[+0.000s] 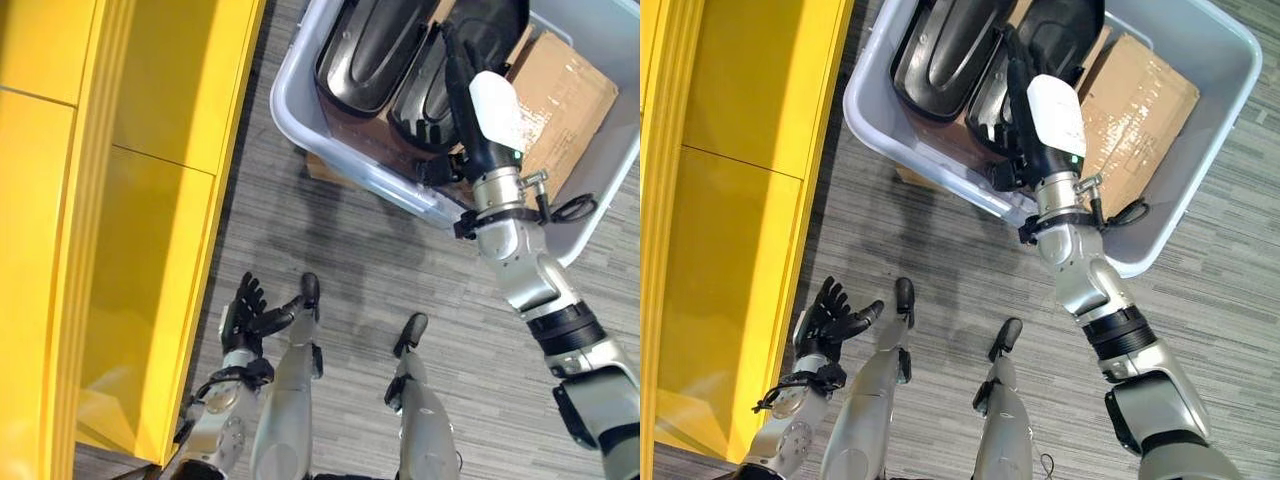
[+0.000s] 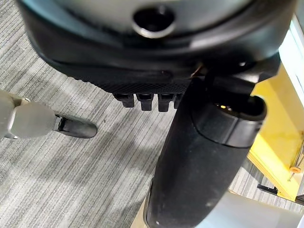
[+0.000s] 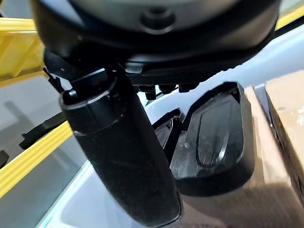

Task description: Move parts from the plastic box to the shelf.

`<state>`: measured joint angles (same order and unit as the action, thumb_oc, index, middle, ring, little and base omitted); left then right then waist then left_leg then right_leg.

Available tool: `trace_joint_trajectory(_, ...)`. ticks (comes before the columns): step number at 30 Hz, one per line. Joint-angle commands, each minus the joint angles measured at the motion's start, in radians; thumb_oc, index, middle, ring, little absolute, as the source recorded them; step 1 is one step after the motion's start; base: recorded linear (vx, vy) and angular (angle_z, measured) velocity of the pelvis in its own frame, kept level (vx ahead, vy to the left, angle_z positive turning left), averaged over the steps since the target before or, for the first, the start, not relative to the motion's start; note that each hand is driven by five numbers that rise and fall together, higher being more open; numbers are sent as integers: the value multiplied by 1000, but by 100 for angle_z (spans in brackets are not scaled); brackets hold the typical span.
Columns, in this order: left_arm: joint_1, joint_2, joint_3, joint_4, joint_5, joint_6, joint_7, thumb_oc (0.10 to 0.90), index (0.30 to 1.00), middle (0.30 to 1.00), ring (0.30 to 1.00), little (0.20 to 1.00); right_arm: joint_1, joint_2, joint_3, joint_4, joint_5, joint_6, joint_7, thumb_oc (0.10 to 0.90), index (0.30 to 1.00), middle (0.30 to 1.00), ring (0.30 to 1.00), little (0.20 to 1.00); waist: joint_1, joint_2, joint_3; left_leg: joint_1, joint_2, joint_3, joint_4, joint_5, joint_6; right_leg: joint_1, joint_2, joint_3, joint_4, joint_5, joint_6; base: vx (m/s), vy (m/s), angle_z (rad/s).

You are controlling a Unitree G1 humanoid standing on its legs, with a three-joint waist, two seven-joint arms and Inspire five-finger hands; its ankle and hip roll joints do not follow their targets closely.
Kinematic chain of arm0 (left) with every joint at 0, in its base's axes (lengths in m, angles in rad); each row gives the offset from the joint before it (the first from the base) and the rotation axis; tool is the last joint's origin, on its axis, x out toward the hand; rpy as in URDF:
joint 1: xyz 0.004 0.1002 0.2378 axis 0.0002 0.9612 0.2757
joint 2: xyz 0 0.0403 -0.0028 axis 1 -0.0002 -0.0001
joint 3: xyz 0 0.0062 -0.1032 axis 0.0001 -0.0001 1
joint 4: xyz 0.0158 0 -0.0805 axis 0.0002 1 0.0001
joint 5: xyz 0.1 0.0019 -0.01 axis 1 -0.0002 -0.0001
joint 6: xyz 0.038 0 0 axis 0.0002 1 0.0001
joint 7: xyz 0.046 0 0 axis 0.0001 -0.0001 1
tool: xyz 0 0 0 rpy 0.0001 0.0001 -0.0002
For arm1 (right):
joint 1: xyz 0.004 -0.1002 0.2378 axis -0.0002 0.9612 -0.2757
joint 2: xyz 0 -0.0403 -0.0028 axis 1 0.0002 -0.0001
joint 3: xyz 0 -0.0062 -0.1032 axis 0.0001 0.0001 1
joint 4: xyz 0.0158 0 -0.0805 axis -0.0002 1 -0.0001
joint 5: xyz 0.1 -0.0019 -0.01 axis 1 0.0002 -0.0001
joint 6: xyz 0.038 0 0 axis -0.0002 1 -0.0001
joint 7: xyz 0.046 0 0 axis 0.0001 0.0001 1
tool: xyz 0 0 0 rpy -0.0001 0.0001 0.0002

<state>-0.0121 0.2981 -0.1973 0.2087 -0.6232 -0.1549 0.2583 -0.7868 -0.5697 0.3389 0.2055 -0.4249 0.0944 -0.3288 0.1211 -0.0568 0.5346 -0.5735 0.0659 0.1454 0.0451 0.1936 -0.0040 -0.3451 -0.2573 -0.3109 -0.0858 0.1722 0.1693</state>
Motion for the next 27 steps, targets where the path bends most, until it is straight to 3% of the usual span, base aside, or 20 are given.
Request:
trace_joint_trajectory(1,23,41,17,-78,6,-72,17,900,1000,1000,1000,1000,-120,-44,-49,-49,-31,-30,-88,900,1000,1000,1000,1000,6,-24,-15,39,50,-56,94,-128,-66,43,-61,51,29,35,35,0,0,0)
trace_joint_trajectory(11,16,33,13,-73,1,-74,28,900,1000,1000,1000,1000,-103,9,-65,-17,-3,-23,-111,900,1000,1000,1000,1000,5,-25,-15,0,45,-59,104,-129,-64,22,-62,48,17,44,37,0,0,0)
trace_joint_trajectory(27,13,34,8,-81,-1,-87,54,900,1000,1000,1000,1000,-129,20,-73,41,19,-2,-159,900,1000,1000,1000,1000,5,-22,-15,-80,38,-77,114,-131,-65,-28,-60,29,15,46,39,-1,1,1)
